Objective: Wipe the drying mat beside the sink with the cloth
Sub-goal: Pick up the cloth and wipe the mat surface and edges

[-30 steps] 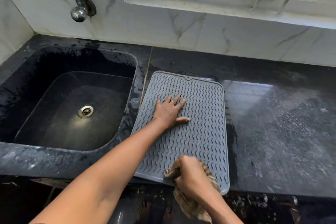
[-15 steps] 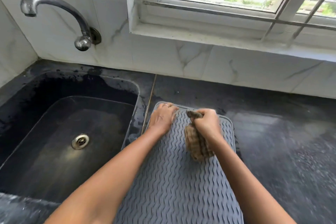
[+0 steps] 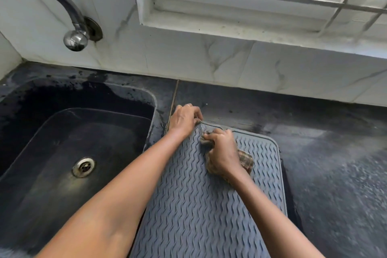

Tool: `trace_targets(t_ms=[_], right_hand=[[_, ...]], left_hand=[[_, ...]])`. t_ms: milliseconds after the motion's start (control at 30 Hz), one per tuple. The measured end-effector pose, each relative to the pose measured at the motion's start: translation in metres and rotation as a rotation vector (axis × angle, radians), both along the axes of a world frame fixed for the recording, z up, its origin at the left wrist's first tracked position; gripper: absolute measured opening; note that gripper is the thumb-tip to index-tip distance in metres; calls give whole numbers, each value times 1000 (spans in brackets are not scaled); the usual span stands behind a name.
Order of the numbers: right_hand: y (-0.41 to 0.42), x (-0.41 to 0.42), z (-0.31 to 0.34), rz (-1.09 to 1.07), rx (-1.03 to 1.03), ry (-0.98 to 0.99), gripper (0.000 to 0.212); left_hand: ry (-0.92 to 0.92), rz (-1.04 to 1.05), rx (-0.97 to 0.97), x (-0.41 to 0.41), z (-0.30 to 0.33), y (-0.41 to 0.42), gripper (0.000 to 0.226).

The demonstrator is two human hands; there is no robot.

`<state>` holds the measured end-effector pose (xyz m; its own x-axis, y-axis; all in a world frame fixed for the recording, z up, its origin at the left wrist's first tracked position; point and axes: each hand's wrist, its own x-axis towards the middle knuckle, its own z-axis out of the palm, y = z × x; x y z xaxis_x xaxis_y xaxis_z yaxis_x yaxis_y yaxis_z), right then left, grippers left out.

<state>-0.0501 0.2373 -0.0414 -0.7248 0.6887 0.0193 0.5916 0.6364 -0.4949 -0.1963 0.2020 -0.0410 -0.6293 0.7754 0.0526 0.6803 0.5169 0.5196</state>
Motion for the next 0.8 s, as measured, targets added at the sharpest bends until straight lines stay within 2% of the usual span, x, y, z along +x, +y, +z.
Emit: trace_targets(t_ms=[67, 167, 267, 367, 433, 500, 633, 733, 800], right_hand=[[-9, 13, 0, 47, -51, -21, 30], [-23, 25, 10, 157, -42, -73, 36], [-11, 18, 29, 150, -168, -72, 40], [1, -1, 34, 18, -66, 60, 39], [-3, -10, 29, 22, 30, 3, 34], [-14, -9, 21, 61, 76, -55, 27], [-41, 14, 12, 123, 154, -100, 28], [-64, 37, 13, 185, 82, -120, 30], [-66, 42, 19, 215, -39, -131, 32]], left_hand=[[-2, 5, 12, 1, 1, 0, 5], [8, 11, 22, 3, 1, 0, 5], [59, 11, 44, 9, -1, 0, 11], [75, -101, 49, 13, 0, -2, 19], [56, -196, 30, 11, 0, -5, 22], [19, -230, 21, 8, -3, -11, 23], [-261, -160, 54, 5, -8, -21, 23], [-198, -181, 43, 5, -12, -21, 25], [-156, -216, 20, 6, -8, -21, 23]])
